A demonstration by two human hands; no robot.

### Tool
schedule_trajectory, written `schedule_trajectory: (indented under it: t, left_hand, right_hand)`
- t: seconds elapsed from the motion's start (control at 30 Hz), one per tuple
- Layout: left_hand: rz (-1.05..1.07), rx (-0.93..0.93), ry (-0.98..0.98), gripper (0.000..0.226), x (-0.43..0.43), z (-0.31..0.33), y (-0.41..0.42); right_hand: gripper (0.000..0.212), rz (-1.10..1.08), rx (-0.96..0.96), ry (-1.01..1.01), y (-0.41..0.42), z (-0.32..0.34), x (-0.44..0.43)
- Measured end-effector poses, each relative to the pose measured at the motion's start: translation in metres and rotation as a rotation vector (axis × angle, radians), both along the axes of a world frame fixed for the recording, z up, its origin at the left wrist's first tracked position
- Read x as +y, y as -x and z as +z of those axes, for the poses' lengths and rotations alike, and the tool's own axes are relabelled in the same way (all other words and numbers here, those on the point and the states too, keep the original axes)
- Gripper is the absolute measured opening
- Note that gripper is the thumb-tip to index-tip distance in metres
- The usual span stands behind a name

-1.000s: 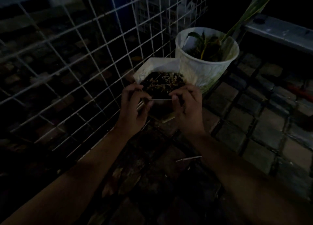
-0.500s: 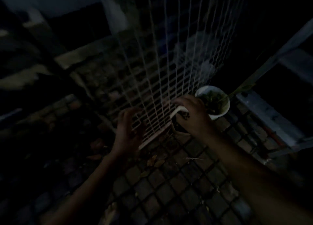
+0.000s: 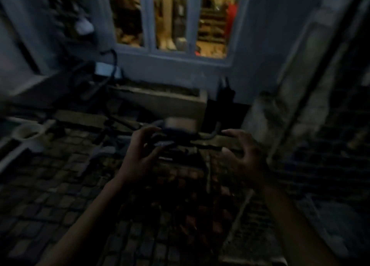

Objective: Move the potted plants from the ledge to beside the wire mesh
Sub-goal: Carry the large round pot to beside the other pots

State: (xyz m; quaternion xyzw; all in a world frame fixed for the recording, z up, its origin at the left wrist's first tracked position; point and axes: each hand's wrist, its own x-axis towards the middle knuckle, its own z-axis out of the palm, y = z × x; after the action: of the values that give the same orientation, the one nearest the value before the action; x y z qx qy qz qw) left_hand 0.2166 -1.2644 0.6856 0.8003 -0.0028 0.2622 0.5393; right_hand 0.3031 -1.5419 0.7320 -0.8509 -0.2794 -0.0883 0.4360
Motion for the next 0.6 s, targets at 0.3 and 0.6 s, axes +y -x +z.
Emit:
schedule_trajectory:
  t: [0.3, 0.6]
  left_hand:
    - [0.439, 0.044, -0.130, 0.058, 0.226, 0.060, 0.030]
    - [0.578, 0.305, -0.241, 0.092, 0.362, 0.045, -0.058]
  right_hand:
    - [0.040, 0.290, -0.179, 0.094, -0.062, 0.036, 0.236]
    - [0.049, 0.524, -0.257, 0.270, -0.167, 0.015, 0.413]
